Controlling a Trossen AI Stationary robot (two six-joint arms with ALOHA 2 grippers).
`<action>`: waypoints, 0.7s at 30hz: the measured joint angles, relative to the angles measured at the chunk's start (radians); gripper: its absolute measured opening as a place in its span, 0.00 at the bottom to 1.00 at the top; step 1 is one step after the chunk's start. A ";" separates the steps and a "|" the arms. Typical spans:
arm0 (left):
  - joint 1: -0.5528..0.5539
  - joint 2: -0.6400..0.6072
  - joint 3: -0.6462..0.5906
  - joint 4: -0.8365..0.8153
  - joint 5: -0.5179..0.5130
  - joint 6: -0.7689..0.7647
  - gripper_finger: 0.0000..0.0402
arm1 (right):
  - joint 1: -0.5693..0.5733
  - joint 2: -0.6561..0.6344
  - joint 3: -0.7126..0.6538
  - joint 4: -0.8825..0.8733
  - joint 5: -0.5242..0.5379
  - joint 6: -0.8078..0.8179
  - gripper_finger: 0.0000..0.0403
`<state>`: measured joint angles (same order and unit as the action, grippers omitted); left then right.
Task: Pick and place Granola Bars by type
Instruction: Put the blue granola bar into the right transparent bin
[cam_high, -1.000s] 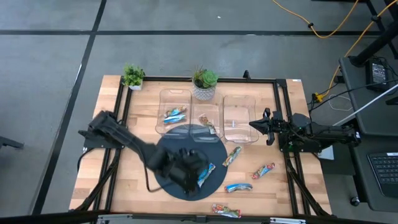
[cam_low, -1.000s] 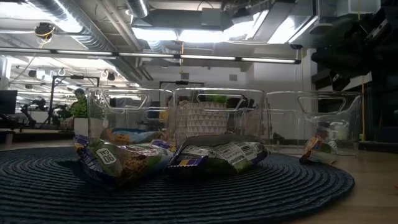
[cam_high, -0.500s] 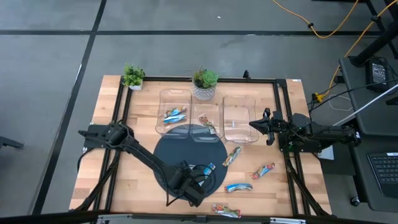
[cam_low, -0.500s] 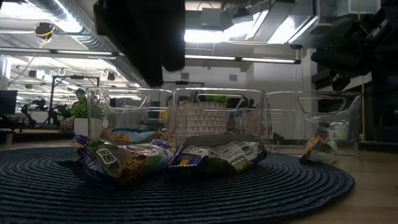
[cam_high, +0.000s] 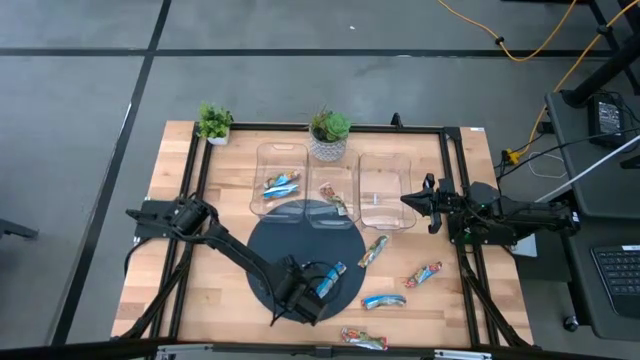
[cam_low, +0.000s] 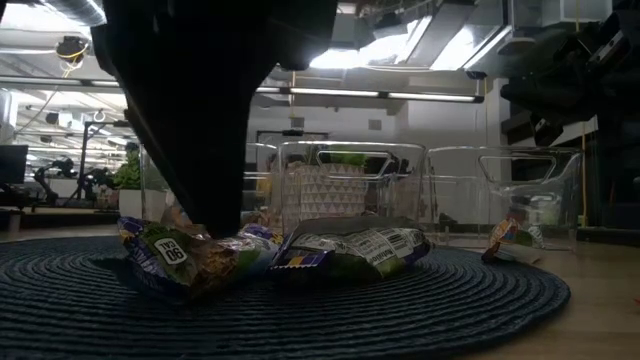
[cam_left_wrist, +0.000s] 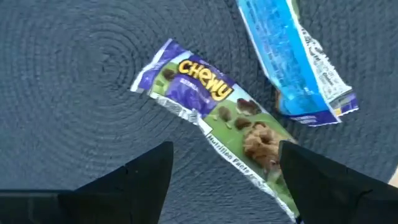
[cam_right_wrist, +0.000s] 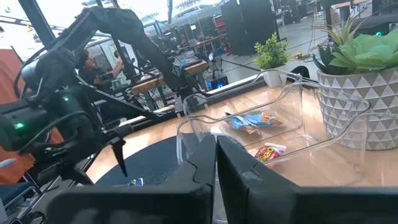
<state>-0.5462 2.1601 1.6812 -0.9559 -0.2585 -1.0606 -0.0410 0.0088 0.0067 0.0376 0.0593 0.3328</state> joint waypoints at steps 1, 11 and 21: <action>0.000 -0.001 -0.010 0.020 0.004 0.000 0.70 | 0.000 0.000 0.000 0.000 0.000 0.000 0.05; 0.001 -0.003 -0.106 0.223 0.040 -0.003 0.68 | 0.000 0.000 0.000 0.000 0.000 0.000 0.05; 0.001 -0.005 -0.115 0.218 0.046 -0.056 0.42 | 0.000 0.000 0.000 0.000 0.000 0.000 0.05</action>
<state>-0.5453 2.1551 1.5660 -0.7377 -0.2127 -1.1162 -0.0406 0.0086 0.0067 0.0376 0.0593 0.3328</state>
